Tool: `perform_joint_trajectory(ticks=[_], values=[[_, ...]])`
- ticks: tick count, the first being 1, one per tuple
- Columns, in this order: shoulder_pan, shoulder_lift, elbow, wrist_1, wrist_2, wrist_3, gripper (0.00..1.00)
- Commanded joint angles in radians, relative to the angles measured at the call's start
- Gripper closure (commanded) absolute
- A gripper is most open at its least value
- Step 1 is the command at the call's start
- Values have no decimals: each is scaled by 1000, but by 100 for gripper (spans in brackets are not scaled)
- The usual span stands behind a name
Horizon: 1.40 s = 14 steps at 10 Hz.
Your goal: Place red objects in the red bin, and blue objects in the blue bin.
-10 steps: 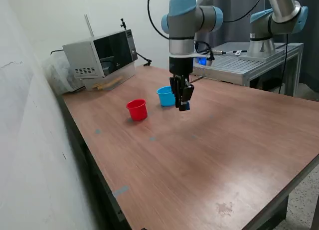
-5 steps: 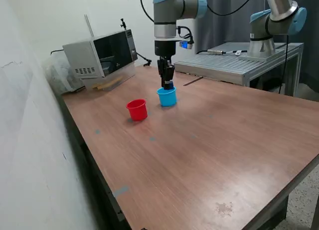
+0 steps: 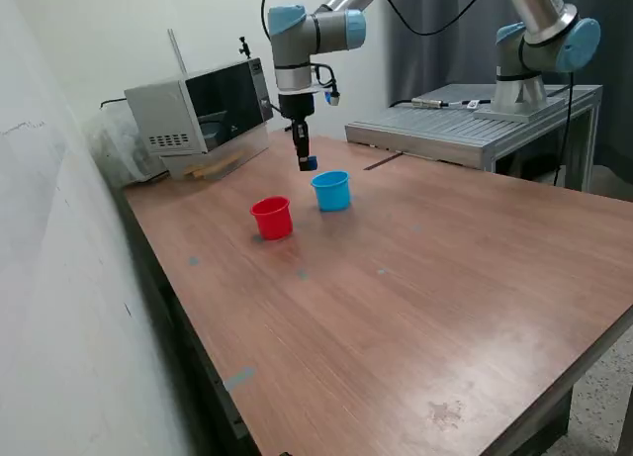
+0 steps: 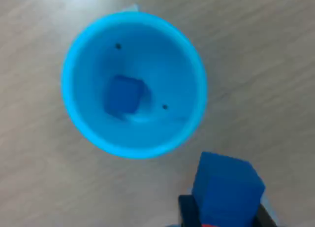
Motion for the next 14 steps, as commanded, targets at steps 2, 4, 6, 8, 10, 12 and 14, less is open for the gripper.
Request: perform_joint_trajectory(ticks=[2, 4, 6, 8, 10, 12, 14], values=[[-27, -4, 47, 21, -14, -7, 100], [-38, -16, 73, 22, -34, -7, 100], [-38, -35, 96, 21, -34, -7, 100], [-38, -38, 119, 22, -34, -7, 100], [-35, -56, 136, 21, -32, -7, 100], [-32, -59, 141, 19, -32, -7, 0], [-33, -61, 141, 16, -31, -7, 0]])
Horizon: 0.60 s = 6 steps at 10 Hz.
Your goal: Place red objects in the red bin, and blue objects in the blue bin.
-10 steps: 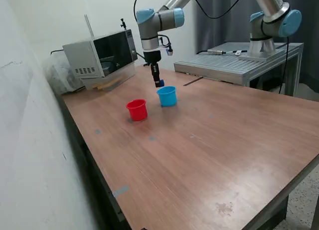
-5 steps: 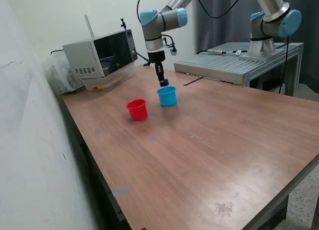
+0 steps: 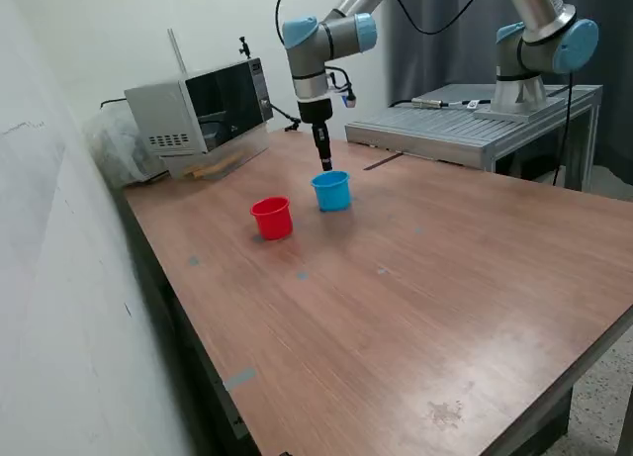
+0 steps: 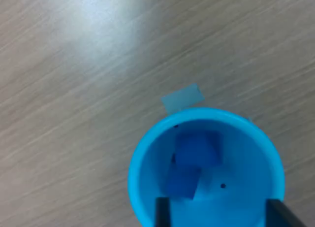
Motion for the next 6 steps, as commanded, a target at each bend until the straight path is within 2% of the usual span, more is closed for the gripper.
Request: perform_joint_trajectory(ticks=[1, 4, 5, 6], values=[[2, -16, 3, 0, 1, -2, 0], [37, -159, 84, 9, 1, -35, 0], [67, -242, 108, 70, 1, -35, 0], [122, -357, 121, 193, 2, -35, 0]])
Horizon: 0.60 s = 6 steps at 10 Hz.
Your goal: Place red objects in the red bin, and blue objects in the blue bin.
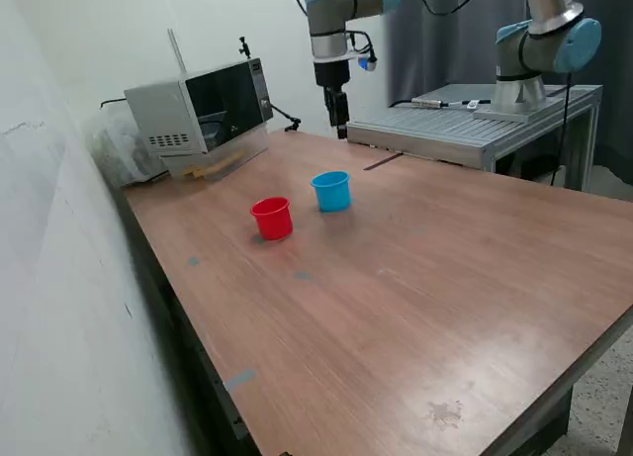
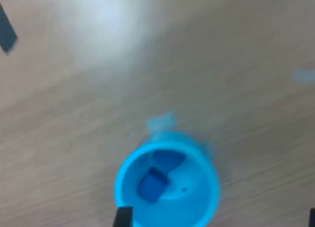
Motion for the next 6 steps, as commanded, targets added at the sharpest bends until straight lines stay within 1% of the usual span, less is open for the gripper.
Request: perform_joint_trajectory(ticks=[1, 3, 4, 5, 6], values=[[113, -229, 35, 194, 0, -3, 0], [212, -392, 34, 358, 1, 0, 0], [260, -439, 30, 427, 0, 10, 0], [285, -469, 30, 475, 6, 30, 0], [288, -498, 32, 519, 6, 64, 0]])
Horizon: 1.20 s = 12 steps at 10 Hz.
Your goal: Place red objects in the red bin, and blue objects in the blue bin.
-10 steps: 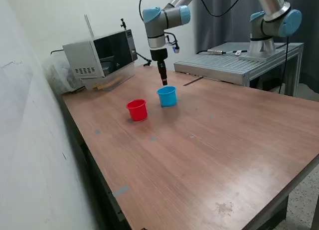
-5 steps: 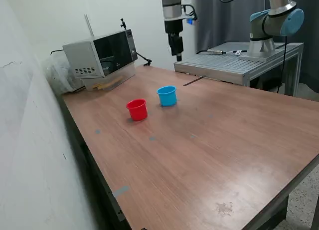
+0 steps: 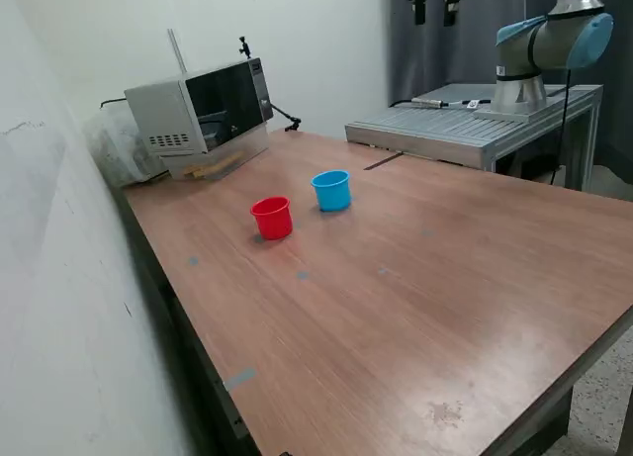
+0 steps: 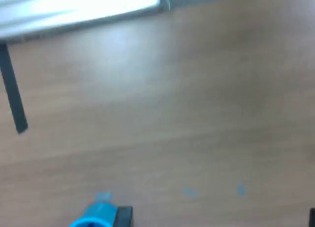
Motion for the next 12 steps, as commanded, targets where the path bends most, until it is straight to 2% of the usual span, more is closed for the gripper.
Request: perform_joint_trajectory(ticks=[1, 5, 8, 10, 12], values=[[30, -86, -2, 155, -2, 42, 0], [33, -86, -7, 410, 2, 34, 0], [104, -88, 7, 419, 1, 34, 0], [104, -88, 8, 419, 1, 33, 0], [66, -88, 8, 419, -2, 33, 0]])
